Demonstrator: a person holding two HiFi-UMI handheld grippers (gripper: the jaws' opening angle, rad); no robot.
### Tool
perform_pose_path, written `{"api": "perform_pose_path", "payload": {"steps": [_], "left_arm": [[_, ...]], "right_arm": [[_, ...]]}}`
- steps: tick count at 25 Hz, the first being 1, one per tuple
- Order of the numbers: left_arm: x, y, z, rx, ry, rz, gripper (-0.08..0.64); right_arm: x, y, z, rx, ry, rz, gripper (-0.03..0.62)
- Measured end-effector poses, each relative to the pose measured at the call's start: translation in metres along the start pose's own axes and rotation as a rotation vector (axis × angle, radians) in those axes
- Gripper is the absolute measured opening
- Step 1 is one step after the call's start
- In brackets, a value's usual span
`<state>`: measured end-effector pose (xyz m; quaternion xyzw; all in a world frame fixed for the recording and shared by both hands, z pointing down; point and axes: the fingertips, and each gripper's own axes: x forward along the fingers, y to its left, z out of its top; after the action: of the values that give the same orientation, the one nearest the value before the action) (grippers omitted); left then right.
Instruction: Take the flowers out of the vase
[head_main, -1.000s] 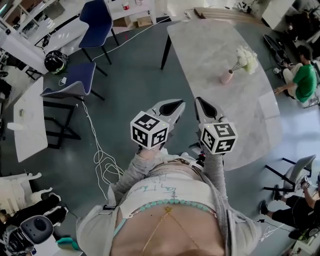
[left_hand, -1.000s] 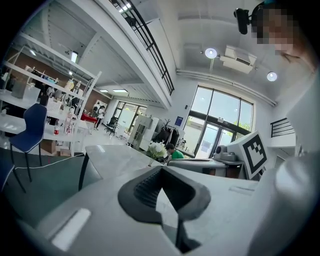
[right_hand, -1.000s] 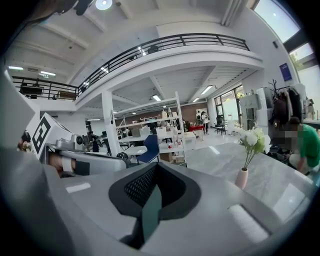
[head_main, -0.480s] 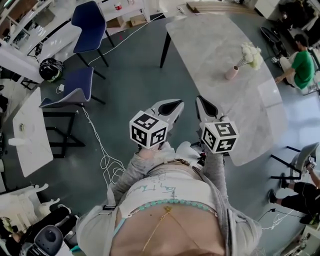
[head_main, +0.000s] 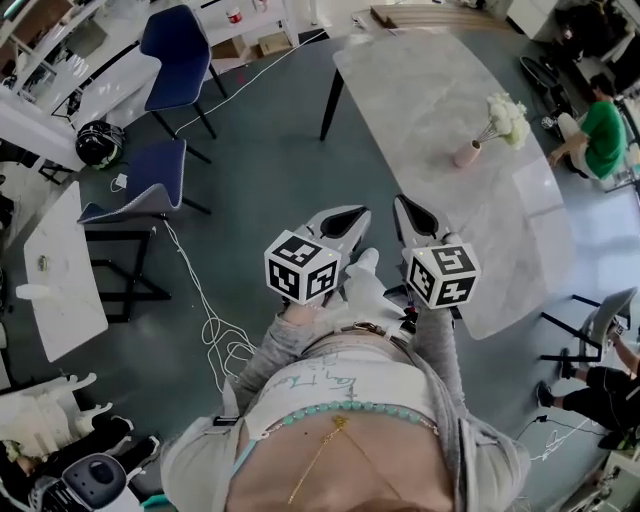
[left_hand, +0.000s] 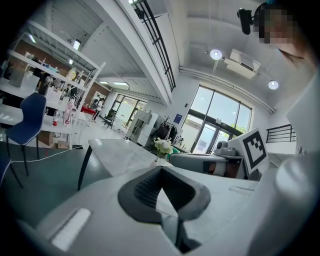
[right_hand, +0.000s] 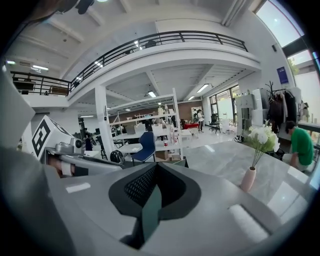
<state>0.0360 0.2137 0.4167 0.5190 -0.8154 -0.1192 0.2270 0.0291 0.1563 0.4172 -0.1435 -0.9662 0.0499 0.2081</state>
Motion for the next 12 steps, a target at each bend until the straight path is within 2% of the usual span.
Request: {"api": "perform_pose_path", "payload": {"steps": [6,12], "left_arm": [[0.016,0.026,0.020,-0.001,-0.009,0.016,0.000],[0.046,0.049,0.048,0.020,0.003,-0.010,0.000]], "right_arm": [[0.035,-0.012,0.019,-0.004,-0.006,0.037,0.026],[0.068,-0.034,0.044,0.003,-0.024,0.043,0.026]]}}
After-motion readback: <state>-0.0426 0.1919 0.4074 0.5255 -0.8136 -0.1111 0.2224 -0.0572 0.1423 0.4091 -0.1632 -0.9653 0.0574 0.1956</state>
